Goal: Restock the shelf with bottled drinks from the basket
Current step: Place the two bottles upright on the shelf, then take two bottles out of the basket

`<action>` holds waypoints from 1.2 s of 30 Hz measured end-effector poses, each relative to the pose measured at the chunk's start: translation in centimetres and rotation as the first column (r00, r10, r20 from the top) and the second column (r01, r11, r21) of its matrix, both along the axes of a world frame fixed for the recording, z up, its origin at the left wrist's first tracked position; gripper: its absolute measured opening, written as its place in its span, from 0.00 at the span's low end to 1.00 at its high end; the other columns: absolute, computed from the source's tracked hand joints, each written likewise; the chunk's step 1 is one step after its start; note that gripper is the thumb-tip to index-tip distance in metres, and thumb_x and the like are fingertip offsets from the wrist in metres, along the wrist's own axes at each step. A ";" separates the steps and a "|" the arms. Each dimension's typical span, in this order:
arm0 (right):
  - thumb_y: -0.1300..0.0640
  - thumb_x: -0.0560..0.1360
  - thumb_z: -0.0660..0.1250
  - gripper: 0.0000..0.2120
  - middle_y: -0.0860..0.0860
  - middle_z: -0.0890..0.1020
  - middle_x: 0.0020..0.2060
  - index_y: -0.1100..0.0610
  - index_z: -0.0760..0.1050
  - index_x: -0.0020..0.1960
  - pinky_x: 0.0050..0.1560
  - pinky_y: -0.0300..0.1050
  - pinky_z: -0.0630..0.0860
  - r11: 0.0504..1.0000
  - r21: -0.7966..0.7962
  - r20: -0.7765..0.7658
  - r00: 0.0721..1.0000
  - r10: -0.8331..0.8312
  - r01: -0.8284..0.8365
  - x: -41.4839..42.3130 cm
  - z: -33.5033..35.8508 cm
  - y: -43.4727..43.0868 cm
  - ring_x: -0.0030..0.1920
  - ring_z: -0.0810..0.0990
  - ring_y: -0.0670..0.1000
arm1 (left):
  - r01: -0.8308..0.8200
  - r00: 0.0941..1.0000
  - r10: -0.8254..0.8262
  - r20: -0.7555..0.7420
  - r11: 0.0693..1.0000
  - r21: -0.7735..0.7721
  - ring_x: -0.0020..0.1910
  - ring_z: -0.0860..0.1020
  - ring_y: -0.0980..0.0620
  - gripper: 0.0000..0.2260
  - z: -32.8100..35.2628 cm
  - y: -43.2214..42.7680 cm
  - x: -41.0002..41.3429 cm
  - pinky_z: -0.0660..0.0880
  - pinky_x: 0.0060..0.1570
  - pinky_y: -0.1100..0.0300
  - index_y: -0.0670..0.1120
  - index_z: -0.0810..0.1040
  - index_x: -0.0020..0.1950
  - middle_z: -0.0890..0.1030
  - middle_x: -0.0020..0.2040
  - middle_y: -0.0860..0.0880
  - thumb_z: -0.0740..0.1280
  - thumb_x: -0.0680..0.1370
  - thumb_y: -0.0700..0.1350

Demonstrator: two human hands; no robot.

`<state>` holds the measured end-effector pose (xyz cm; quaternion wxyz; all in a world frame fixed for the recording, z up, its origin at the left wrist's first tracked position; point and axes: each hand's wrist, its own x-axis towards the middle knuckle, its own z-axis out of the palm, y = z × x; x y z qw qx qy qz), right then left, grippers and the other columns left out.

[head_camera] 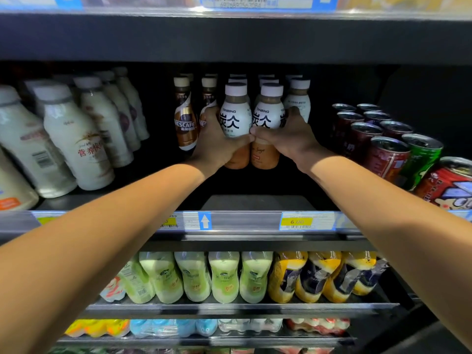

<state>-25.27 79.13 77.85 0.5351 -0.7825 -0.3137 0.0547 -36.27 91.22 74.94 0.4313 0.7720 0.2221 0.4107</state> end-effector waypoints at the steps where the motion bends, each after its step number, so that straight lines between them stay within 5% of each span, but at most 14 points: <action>1: 0.45 0.64 0.81 0.34 0.47 0.81 0.54 0.54 0.70 0.63 0.59 0.47 0.79 1.000 0.005 -0.003 1.000 0.000 0.000 0.0 -0.1 0.0 0.55 0.81 0.49 | 0.000 1.000 0.000 0.001 1.000 -0.005 0.60 0.75 0.56 0.37 0.0 0.0 0.0 0.69 0.56 0.65 0.45 0.63 0.69 0.76 0.60 0.53 0.81 0.68 0.44; 5: 0.45 0.66 0.80 0.32 0.45 0.79 0.50 0.53 0.70 0.63 0.53 0.41 0.75 1.000 0.011 -0.014 1.000 -0.009 0.009 -0.5 0.0 -0.3 0.52 0.79 0.47 | -0.005 1.000 0.005 -0.026 1.000 -0.008 0.60 0.74 0.56 0.37 0.4 -0.3 -0.2 0.69 0.56 0.64 0.44 0.63 0.69 0.75 0.61 0.52 0.80 0.68 0.44; 8: 0.38 0.62 0.79 0.37 0.46 0.81 0.55 0.53 0.71 0.64 0.57 0.44 0.77 0.999 -0.035 -0.025 1.000 0.000 -0.001 -1.0 0.4 -0.7 0.56 0.81 0.49 | -0.032 0.996 0.031 -0.087 0.999 -0.007 0.58 0.75 0.56 0.37 1.2 -0.2 -0.5 0.71 0.56 0.62 0.44 0.65 0.68 0.77 0.61 0.52 0.82 0.66 0.48; 12: 0.35 0.72 0.69 0.34 0.55 0.79 0.63 0.57 0.70 0.68 0.54 0.43 0.73 0.973 -0.225 0.102 0.994 -0.028 0.051 -2.4 1.8 -2.4 0.63 0.78 0.57 | -0.078 0.969 0.074 -0.237 0.997 -0.010 0.57 0.81 0.55 0.47 2.4 0.7 -2.1 0.77 0.60 0.55 0.50 0.72 0.67 0.82 0.59 0.55 0.79 0.53 0.68; 14: 0.38 0.78 0.64 0.28 0.59 0.78 0.65 0.59 0.71 0.67 0.56 0.48 0.73 0.911 -0.375 0.293 0.954 -0.060 0.172 -3.9 2.9 -3.4 0.65 0.76 0.62 | -0.085 0.905 0.126 -0.407 0.989 0.117 0.57 0.81 0.48 0.38 4.0 -0.2 -3.9 0.77 0.59 0.52 0.49 0.74 0.65 0.83 0.58 0.50 0.75 0.60 0.65; 17: 0.39 0.81 0.56 0.25 0.61 0.79 0.61 0.58 0.75 0.64 0.50 0.50 0.71 0.780 -0.539 0.552 0.833 0.043 0.317 -7.2 3.9 -5.7 0.61 0.77 0.64 | 0.033 0.792 0.210 -0.574 0.923 0.384 0.57 0.79 0.40 0.13 6.6 -3.4 -6.7 0.75 0.57 0.51 0.44 0.80 0.59 0.82 0.56 0.43 0.67 0.77 0.48; 19: 0.43 0.82 0.55 0.22 0.60 0.80 0.58 0.58 0.76 0.60 0.46 0.48 0.65 0.748 -0.563 0.634 0.764 0.117 0.353 -9.6 4.0 -8.0 0.59 0.77 0.62 | 0.173 0.732 0.193 -0.654 0.875 0.452 0.53 0.78 0.42 0.11 7.9 -6.3 -8.8 0.74 0.54 0.54 0.46 0.80 0.56 0.81 0.54 0.45 0.61 0.81 0.49; 22: 0.43 0.84 0.53 0.20 0.55 0.79 0.51 0.56 0.76 0.57 0.42 0.49 0.64 0.735 -0.554 0.695 0.704 0.148 0.392 -12.7 3.9 -12.1 0.56 0.76 0.59 | 0.382 0.714 0.220 -0.665 0.674 0.633 0.48 0.76 0.42 0.15 8.1 -9.8 -10.3 0.73 0.47 0.52 0.48 0.75 0.48 0.79 0.49 0.46 0.53 0.82 0.54; 26: 0.41 0.83 0.52 0.18 0.48 0.71 0.40 0.52 0.75 0.53 0.41 0.46 0.63 0.692 -0.590 0.647 0.756 0.098 0.415 -15.1 2.7 -19.2 0.47 0.73 0.53 | 0.517 0.782 0.153 -0.604 0.382 0.766 0.49 0.77 0.41 0.23 7.6 -16.0 -10.3 0.76 0.45 0.46 0.46 0.78 0.53 0.79 0.49 0.45 0.47 0.81 0.56; 32: 0.39 0.81 0.51 0.18 0.49 0.75 0.40 0.50 0.70 0.44 0.43 0.49 0.75 0.487 -0.675 0.558 0.815 -0.154 0.554 -17.3 0.0 -31.1 0.49 0.79 0.57 | 0.675 0.734 -0.026 -0.679 0.140 0.724 0.58 0.72 0.44 0.14 4.4 -28.4 -7.2 0.66 0.48 0.52 0.50 0.68 0.60 0.73 0.57 0.47 0.49 0.83 0.55; 36: 0.39 0.81 0.49 0.20 0.50 0.80 0.48 0.49 0.74 0.52 0.41 0.47 0.68 0.288 -0.697 0.585 0.752 -0.303 0.657 -17.5 -2.7 -39.1 0.53 0.79 0.57 | 0.700 0.699 -0.250 -0.670 0.054 0.712 0.46 0.76 0.40 0.06 0.5 -36.2 -3.5 0.63 0.40 0.52 0.47 0.74 0.49 0.76 0.45 0.43 0.62 0.79 0.48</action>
